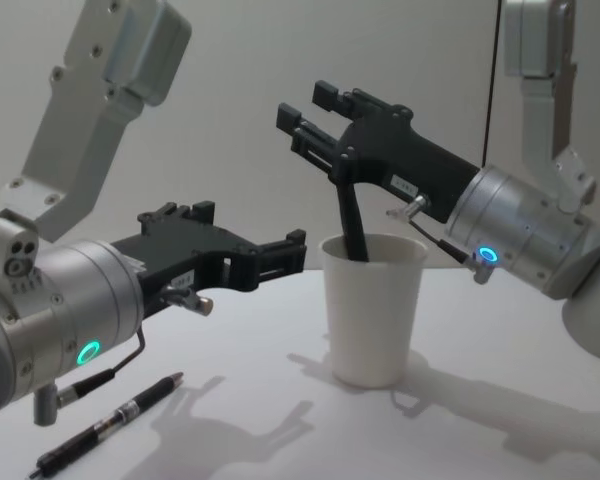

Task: Place the pen into the pen holder.

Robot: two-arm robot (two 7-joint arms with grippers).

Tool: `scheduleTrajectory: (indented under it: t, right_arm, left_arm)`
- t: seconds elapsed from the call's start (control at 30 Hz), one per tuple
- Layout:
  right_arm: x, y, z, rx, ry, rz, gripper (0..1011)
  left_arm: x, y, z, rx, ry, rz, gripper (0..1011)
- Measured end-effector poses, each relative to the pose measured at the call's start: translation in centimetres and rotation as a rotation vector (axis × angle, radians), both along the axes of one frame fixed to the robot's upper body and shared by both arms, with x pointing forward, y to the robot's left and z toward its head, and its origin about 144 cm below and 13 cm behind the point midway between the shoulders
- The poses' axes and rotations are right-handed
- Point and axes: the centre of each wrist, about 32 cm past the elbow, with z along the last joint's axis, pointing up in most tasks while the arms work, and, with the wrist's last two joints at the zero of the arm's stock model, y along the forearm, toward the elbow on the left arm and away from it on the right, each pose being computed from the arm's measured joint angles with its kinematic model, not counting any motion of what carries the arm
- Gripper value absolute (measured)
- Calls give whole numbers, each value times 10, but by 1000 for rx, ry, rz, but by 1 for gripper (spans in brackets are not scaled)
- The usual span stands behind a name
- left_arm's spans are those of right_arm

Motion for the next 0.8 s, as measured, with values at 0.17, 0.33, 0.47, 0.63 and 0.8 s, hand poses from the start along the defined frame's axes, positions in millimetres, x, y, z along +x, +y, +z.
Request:
scheduleTrajectory:
  t: [0.17, 0.33, 0.47, 0.63, 0.8]
  right_arm:
    - [2, 0, 0, 2, -2, 1, 658]
    - [3, 0, -1, 3, -5, 4, 832]
    - [4, 0, -1, 7, -8, 4, 933]
    - [3, 0, 0, 13, -14, 0, 1001]
    - [-3, -1, 1, 25, -15, -24, 1001]
  left_arm:
    - [0, 0, 0, 0, 0, 0, 999]
    - [0, 0, 0, 0, 0, 0, 1000]
    - [0, 0, 0, 0, 0, 0, 999]
    - [0, 0, 0, 0, 0, 0, 1000]
    - [0, 0, 0, 0, 0, 0, 1000]
